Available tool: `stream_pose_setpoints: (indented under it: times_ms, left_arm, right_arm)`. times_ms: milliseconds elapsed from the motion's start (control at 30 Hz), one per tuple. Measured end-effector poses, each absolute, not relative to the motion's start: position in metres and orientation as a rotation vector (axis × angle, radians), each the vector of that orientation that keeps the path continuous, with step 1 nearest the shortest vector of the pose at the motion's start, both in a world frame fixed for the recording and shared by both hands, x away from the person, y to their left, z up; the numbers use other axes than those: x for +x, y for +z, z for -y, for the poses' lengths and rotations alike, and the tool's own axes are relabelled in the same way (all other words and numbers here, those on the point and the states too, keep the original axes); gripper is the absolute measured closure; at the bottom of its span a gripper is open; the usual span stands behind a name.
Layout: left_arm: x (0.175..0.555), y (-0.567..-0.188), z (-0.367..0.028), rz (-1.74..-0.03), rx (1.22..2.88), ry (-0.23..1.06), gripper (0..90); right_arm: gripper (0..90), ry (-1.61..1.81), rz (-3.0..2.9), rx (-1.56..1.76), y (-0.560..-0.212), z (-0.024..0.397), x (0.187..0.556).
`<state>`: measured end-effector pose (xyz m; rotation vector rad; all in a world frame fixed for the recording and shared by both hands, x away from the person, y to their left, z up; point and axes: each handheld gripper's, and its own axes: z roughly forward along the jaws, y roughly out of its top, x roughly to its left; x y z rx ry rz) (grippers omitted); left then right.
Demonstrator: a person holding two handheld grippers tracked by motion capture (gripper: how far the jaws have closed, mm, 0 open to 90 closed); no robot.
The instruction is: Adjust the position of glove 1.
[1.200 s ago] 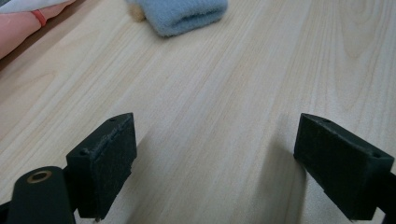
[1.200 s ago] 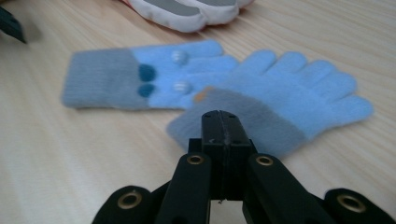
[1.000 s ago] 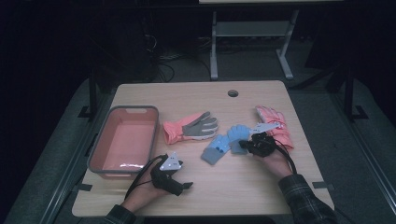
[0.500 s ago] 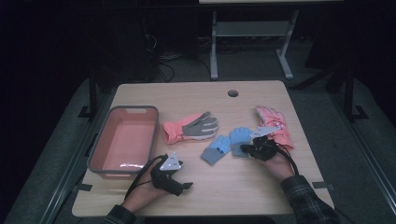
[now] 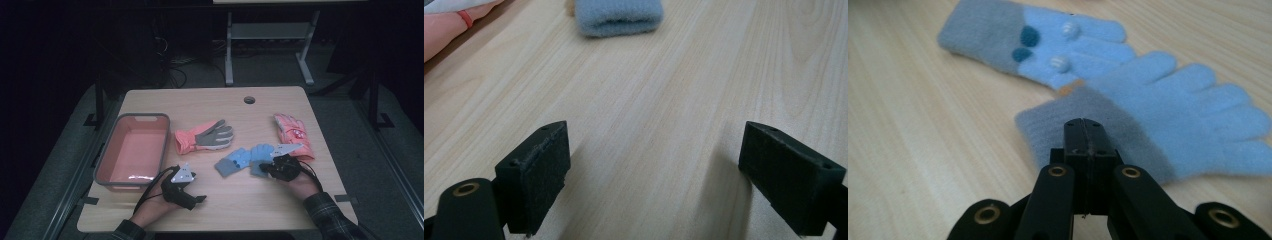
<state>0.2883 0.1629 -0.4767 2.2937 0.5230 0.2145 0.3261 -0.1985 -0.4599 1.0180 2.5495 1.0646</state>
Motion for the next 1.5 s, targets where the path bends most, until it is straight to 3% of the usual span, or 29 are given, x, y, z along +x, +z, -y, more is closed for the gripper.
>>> stream_pose_setpoints:
  times_ms: [833, 1167, 1500]
  left_arm:
    - [0.288, -0.477, -0.163, -0.519, 2.288, 0.221, 12.4]
    - [0.288, -0.477, -0.163, -0.52, 2.291, 0.22, 12.4]
    - [0.288, -0.477, -0.163, -0.52, 2.292, 0.219, 12.4]
  right_arm:
    - [90.0, 1.094, -2.663, 0.891, -0.456, 0.191, 0.268]
    - [90.0, 1.067, -2.561, 0.988, -0.456, 0.224, 0.288]
    - [90.0, 1.056, -2.609, 0.96, -0.46, 0.215, 0.292]
